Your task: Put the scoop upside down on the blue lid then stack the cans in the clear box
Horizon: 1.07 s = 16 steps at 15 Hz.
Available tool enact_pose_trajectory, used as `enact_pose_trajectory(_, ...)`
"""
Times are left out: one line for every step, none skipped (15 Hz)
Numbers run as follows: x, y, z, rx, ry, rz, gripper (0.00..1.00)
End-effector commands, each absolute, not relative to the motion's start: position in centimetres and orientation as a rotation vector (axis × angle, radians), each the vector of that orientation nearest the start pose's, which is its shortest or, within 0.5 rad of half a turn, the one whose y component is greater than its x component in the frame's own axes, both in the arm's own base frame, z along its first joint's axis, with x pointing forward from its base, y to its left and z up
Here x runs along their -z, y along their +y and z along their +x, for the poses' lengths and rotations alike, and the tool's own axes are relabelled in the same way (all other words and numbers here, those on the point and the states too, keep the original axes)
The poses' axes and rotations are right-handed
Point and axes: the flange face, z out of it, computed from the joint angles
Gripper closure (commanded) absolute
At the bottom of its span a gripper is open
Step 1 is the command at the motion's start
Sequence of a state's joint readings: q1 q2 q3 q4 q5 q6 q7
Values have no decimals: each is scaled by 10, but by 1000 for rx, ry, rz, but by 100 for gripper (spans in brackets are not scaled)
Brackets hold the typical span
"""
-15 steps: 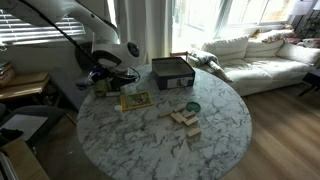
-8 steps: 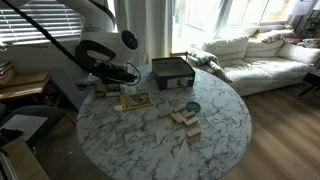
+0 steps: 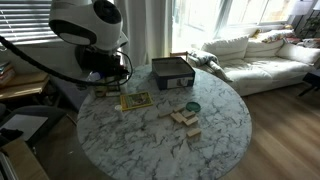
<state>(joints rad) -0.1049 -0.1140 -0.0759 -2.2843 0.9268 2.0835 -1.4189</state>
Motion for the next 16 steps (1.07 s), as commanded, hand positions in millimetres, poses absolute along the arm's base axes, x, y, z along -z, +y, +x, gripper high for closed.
enact_pose_trajectory(-429,-45,474,638,-680,-2461,0)
enact_pose_trajectory(-435,-43,471,630,-630,-2506,0)
enact_pose_trajectory(-438,-40,468,613,-589,-2553,0)
enact_pose_trajectory(-442,-36,465,587,-549,-2599,0)
enact_pose_trajectory(-446,-31,463,568,-528,-2627,0)
enact_pose_trajectory(-448,-26,460,537,-511,-2657,0)
enact_pose_trajectory(-452,-20,457,508,-511,-2668,0)
enact_pose_trajectory(-456,-13,455,482,-512,-2679,0)
enact_pose_trajectory(-459,-5,452,462,-535,-2670,0)
enact_pose_trajectory(-463,2,450,454,-553,-2661,0)
enact_pose_trajectory(-466,10,449,445,-586,-2642,0)
enact_pose_trajectory(-469,17,447,441,-615,-2625,0)
enact_pose_trajectory(-473,26,445,436,-662,-2595,0)
enact_pose_trajectory(-476,35,442,435,-707,-2575,0)
enact_pose_trajectory(-480,44,439,432,-749,-2554,0)
enact_pose_trajectory(-482,52,437,428,-786,-2540,0)
